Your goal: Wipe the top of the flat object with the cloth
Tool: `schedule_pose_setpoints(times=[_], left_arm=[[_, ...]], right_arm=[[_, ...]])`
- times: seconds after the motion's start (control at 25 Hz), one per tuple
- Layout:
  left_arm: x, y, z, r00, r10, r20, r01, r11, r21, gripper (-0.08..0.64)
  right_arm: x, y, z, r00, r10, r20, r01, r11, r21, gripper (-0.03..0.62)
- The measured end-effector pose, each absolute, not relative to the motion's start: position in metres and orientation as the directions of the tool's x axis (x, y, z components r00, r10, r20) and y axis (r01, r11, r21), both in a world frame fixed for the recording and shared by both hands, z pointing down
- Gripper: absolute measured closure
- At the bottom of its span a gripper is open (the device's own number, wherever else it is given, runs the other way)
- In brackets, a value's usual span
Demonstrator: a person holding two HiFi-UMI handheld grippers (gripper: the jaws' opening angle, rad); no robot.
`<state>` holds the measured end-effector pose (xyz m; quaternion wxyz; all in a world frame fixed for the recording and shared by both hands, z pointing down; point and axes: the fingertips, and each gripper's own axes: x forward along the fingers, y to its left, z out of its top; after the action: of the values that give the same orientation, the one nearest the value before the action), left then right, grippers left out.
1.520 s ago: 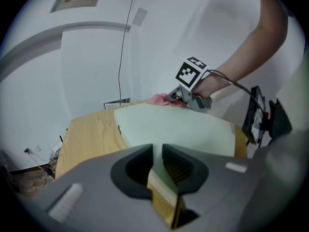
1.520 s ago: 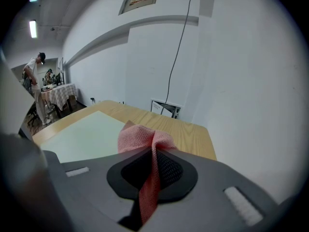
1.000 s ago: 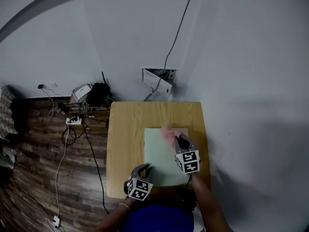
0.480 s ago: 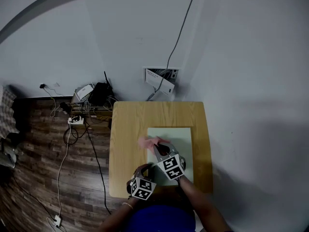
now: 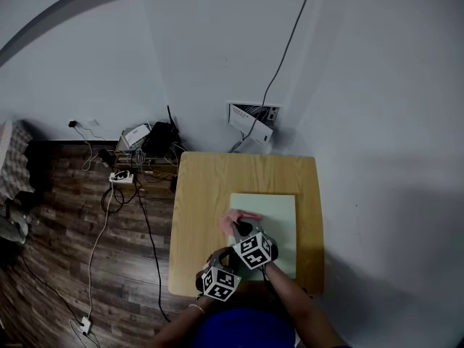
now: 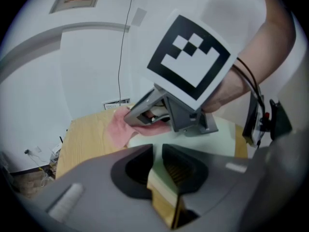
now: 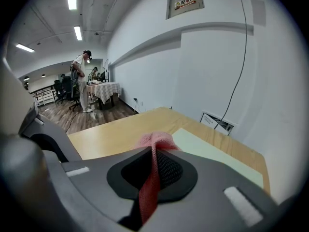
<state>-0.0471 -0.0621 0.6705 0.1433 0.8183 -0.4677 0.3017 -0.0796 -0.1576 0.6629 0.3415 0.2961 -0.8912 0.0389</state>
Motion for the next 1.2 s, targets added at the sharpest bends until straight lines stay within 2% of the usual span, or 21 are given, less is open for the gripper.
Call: schedule_pose_setpoints(times=[0.64, 1.2], left_arm=[[-0.05, -0.061, 0.669, 0.376, -0.682, 0.627, -0.85, -0.524, -0.061, 0.499], [-0.049, -0.059, 0.67, 0.37, -0.687, 0.625, -0.852, -0.52, -0.067, 0.499]], right_arm=[[-0.076, -0.157, 0.662, -0.56, -0.541, 0.628, -0.561, 0.805, 0.193, 0.577], [0.0, -0.171, 0.668, -0.453, -0.589, 0.669, -0.651, 0.731, 0.203, 0.578]])
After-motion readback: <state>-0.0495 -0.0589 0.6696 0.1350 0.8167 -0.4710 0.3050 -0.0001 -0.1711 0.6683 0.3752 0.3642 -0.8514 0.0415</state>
